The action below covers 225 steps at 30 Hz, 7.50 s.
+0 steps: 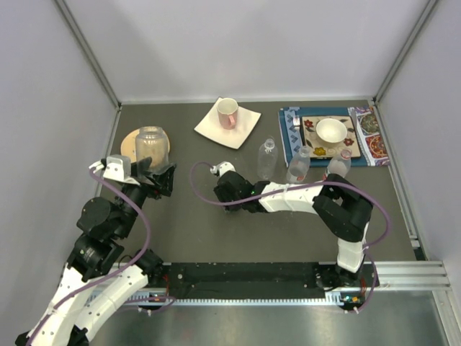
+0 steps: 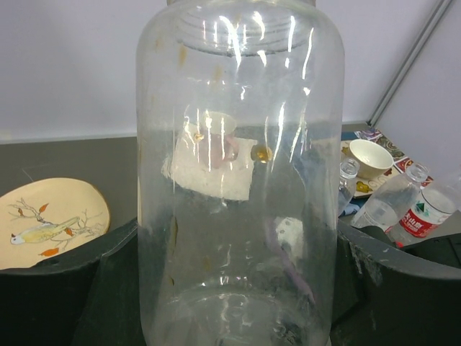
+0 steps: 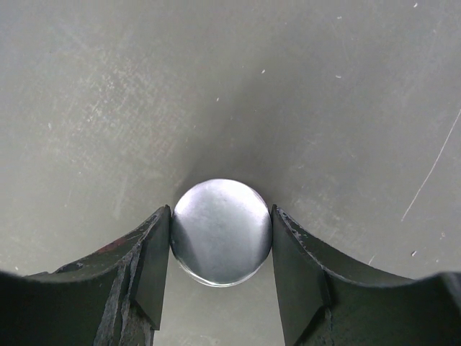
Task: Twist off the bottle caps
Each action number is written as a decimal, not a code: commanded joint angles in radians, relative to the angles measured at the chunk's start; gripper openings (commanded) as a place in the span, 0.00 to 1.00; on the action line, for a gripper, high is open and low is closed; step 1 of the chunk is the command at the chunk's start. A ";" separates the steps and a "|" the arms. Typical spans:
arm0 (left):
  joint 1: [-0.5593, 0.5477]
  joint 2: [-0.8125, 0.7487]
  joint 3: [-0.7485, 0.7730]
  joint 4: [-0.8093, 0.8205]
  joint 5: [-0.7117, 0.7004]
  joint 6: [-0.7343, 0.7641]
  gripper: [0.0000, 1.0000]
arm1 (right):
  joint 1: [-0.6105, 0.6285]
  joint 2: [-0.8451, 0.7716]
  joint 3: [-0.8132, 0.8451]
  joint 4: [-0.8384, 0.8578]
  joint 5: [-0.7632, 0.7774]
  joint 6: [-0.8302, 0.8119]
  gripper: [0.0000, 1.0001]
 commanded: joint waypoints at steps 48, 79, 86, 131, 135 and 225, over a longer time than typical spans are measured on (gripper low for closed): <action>0.003 0.378 0.005 0.431 1.023 -0.162 0.56 | 0.012 -0.759 0.371 -0.178 -0.364 0.082 0.95; 0.003 0.344 0.000 0.427 1.018 -0.108 0.53 | -0.005 -0.792 0.274 -0.284 -0.129 0.148 0.99; 0.001 0.366 0.008 0.433 1.034 -0.119 0.53 | -0.005 -0.758 0.281 -0.239 -0.196 0.169 0.99; -0.003 0.022 -0.050 -0.171 -0.043 -0.127 0.99 | -0.005 -0.554 0.346 -0.181 0.102 -0.148 0.51; -0.003 -0.027 -0.065 -0.239 -0.071 -0.179 0.99 | -0.005 -0.451 0.334 -0.138 0.196 -0.196 0.51; -0.003 0.034 -0.132 -0.273 -0.092 -0.286 0.99 | -0.007 -0.562 0.480 -0.375 0.340 -0.217 0.99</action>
